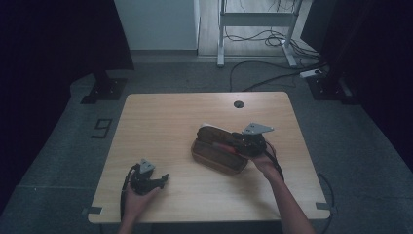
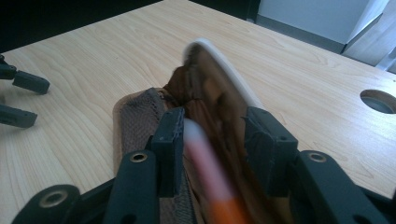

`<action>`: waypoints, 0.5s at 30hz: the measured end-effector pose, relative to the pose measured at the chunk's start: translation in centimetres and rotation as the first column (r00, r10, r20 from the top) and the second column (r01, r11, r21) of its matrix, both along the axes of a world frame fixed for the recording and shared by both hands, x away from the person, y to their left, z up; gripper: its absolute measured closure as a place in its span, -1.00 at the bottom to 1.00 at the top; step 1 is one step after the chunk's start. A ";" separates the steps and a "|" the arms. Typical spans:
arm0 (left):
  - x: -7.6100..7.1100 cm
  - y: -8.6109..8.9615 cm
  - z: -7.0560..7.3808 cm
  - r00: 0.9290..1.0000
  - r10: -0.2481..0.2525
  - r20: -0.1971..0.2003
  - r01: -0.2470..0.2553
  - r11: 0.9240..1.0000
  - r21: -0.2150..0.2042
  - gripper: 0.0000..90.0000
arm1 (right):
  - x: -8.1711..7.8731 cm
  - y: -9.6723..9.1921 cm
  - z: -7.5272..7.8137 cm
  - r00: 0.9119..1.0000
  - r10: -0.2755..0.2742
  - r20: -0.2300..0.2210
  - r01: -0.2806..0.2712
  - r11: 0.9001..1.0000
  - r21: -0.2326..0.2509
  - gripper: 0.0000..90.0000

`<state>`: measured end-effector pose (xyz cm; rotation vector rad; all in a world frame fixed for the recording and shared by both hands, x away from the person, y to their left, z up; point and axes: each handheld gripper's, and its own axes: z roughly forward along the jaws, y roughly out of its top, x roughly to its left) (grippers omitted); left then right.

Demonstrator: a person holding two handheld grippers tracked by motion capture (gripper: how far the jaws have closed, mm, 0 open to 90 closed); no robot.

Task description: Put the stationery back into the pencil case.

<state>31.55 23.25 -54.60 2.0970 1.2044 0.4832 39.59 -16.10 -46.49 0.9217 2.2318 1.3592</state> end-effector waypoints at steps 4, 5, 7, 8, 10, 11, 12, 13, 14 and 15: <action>0.0 0.0 0.0 1.000 0.000 0.000 0.000 1.000 0.000 -0.38 | -0.2 0.0 0.0 1.000 0.004 0.002 -0.004 1.000 0.004 0.25; 0.0 0.0 0.0 1.000 0.000 0.000 0.000 1.000 0.000 -0.38 | -0.3 0.0 0.0 1.000 0.008 0.004 -0.008 1.000 0.007 0.25; 0.0 0.0 0.0 1.000 0.000 0.000 0.000 1.000 0.000 -0.38 | -0.4 0.0 0.0 1.000 0.009 0.004 -0.009 1.000 0.007 0.25; 0.0 0.0 0.0 1.000 0.000 0.000 0.000 1.000 0.000 -0.38 | -0.4 0.0 0.0 1.000 0.010 0.006 -0.010 1.000 0.008 0.25; 0.0 0.0 0.0 1.000 0.000 0.000 0.000 1.000 0.000 -0.38 | -0.5 0.0 0.0 1.000 0.009 0.009 -0.009 1.000 0.016 0.24; 0.0 0.0 0.0 1.000 0.001 0.000 -0.001 1.000 0.000 -0.38 | -0.6 0.0 0.0 1.000 0.009 0.007 -0.009 1.000 0.021 0.24; 0.0 0.0 0.0 1.000 0.001 0.000 -0.001 1.000 0.000 -0.38 | -0.6 0.0 0.0 1.000 0.009 0.007 -0.009 1.000 0.021 0.24; 0.0 0.0 0.0 1.000 0.001 0.000 -0.001 1.000 0.000 -0.38 | -0.7 0.1 -0.1 1.000 0.012 0.008 -0.012 1.000 0.026 0.24; 0.0 0.0 0.0 1.000 0.001 0.000 -0.001 1.000 0.000 -0.38 | -0.7 0.1 -0.1 1.000 0.012 0.008 -0.012 1.000 0.026 0.24; 0.0 0.0 0.0 1.000 0.001 0.000 -0.001 1.000 0.000 -0.38 | -0.8 0.2 -0.2 1.000 0.015 0.004 -0.015 0.999 0.033 0.23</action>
